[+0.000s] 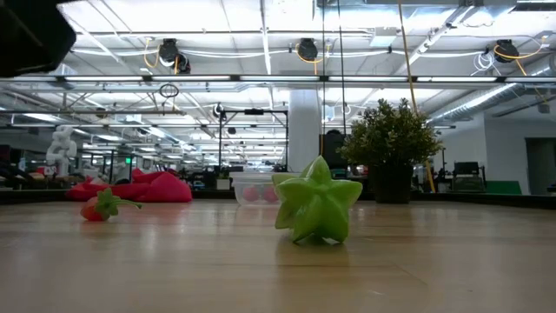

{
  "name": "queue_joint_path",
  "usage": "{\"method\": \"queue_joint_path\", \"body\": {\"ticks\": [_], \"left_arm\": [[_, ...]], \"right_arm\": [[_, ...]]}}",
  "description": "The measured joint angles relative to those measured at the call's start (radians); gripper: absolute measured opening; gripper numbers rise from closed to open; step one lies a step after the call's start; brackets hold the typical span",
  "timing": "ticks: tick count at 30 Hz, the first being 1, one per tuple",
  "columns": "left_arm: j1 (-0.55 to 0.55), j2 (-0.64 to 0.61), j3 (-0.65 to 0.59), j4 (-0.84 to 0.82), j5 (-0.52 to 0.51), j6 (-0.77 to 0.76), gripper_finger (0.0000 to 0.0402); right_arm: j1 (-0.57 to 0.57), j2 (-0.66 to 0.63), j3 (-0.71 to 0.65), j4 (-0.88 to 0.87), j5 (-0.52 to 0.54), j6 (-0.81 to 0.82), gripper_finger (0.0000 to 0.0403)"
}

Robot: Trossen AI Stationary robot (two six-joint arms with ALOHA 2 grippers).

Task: Pick and placing Produce into tupperware
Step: Put the bottom strawberry into the bin

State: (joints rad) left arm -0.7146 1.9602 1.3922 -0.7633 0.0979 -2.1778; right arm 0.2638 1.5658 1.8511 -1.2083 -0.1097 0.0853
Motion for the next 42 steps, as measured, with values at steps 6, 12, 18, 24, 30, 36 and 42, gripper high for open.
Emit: {"method": "queue_joint_path", "body": {"ticks": [6, 12, 18, 24, 30, 36, 42], "left_arm": [[0.053, -0.066, 0.001, -0.128, 0.004, 0.062, 0.0147], [0.153, -0.15, 0.001, -0.28, 0.007, 0.204, 0.0147], [0.311, -0.228, 0.002, -0.424, 0.006, 0.412, 0.0147], [0.498, -0.262, 0.002, -0.475, -0.023, 0.656, 0.0147], [0.695, -0.26, 0.002, -0.472, -0.023, 0.913, 0.0147], [0.847, -0.26, 0.002, -0.471, -0.023, 1.101, 0.0147], [0.97, -0.26, 0.002, -0.461, -0.031, 1.254, 0.0147]], "right_arm": [[0.0, 0.0, 0.0, 0.0, 0.0, 0.0, 0.0247], [0.0, 0.0, 0.0, -0.006, 0.0, 0.0, 0.0247], [0.0, 0.0, 0.0, -0.016, 0.0, 0.0, 0.0247], [0.0, 0.0, 0.0, -0.019, 0.0, -0.02, 0.0247], [0.0, 0.0, 0.0, -0.05, 0.0, -0.022, 0.0247], [0.0, 0.0, 0.0, -0.059, 0.0, -0.015, 0.0247], [0.0, 0.0, 0.0, -0.057, 0.0, 0.032, 0.0247]]}}
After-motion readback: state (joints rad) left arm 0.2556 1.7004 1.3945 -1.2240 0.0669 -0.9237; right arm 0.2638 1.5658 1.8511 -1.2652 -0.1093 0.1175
